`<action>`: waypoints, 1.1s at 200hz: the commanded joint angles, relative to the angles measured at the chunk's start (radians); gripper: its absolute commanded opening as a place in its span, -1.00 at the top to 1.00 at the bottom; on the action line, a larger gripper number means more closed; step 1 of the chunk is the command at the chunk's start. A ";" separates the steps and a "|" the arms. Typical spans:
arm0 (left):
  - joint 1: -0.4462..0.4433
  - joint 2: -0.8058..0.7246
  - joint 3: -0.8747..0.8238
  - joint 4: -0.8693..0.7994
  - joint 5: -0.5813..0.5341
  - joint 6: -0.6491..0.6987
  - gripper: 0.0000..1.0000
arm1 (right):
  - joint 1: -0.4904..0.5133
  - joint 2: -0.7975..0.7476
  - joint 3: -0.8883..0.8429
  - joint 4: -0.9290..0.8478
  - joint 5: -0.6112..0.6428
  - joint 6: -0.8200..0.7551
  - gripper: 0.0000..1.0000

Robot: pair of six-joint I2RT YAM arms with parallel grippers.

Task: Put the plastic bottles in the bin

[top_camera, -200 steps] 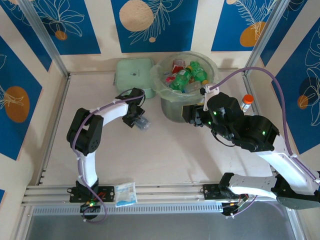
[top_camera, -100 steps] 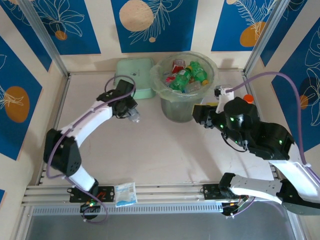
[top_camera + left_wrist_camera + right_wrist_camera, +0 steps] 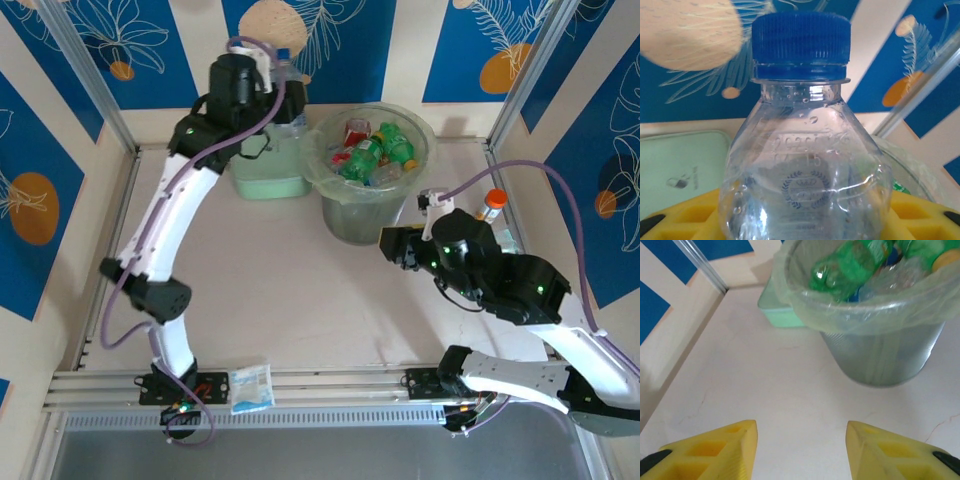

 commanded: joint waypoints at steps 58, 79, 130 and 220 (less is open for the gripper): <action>-0.066 0.242 0.210 -0.010 0.126 0.107 -0.04 | 0.014 -0.047 -0.041 -0.010 -0.012 0.092 -0.01; -0.066 0.259 0.210 -0.021 0.124 0.094 -0.19 | 0.014 -0.059 -0.046 -0.024 -0.001 0.102 -0.01; -0.072 0.220 0.208 -0.011 0.109 0.074 -0.99 | 0.013 -0.069 -0.035 -0.006 -0.001 0.083 -0.03; -0.065 -0.312 -0.368 0.129 -0.095 0.049 -0.99 | -0.240 0.200 0.230 0.183 -0.178 -0.161 -0.03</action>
